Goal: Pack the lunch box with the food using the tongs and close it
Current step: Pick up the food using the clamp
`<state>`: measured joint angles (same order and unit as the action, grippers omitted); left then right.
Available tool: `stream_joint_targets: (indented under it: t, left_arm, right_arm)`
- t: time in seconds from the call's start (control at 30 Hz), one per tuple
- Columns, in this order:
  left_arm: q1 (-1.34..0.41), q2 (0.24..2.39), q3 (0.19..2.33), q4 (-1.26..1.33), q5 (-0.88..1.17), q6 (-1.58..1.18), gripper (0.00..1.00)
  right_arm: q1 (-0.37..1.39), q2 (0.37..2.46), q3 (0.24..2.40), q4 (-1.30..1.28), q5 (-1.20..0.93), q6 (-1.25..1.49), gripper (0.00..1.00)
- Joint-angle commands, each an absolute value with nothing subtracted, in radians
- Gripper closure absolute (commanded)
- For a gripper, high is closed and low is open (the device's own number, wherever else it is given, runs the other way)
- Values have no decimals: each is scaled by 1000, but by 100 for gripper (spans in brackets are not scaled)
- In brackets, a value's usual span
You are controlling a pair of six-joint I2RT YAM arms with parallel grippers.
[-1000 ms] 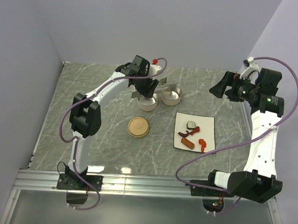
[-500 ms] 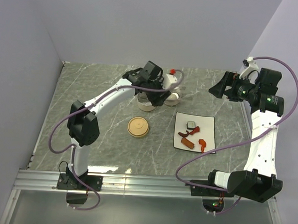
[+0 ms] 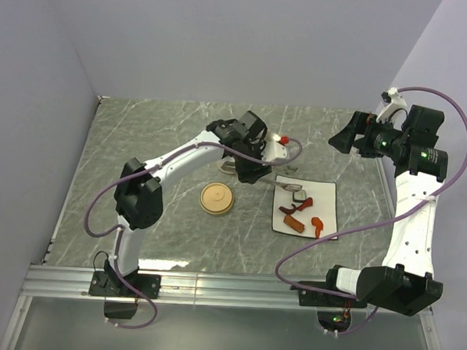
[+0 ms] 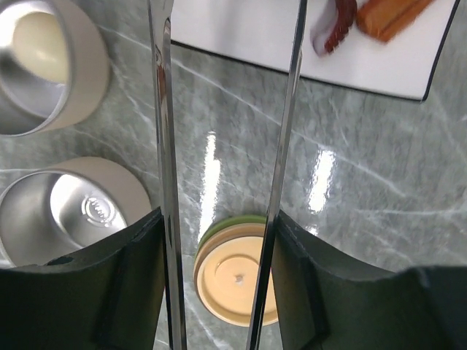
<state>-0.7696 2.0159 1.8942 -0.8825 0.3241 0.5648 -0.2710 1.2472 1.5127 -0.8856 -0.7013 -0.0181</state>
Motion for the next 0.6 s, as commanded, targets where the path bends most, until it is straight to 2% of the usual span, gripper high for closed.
stream_joint_targets:
  t: [0.0,0.57]
  left_arm:
    - [-799,2048,1908,-936,311,676,43]
    - [-842,2125,1940,-879,230,675,45]
  right_arm:
    - [-279,1247,1554,-888,-719,-29,0]
    - [-279,1246,1528,-881,-747,-32,0]
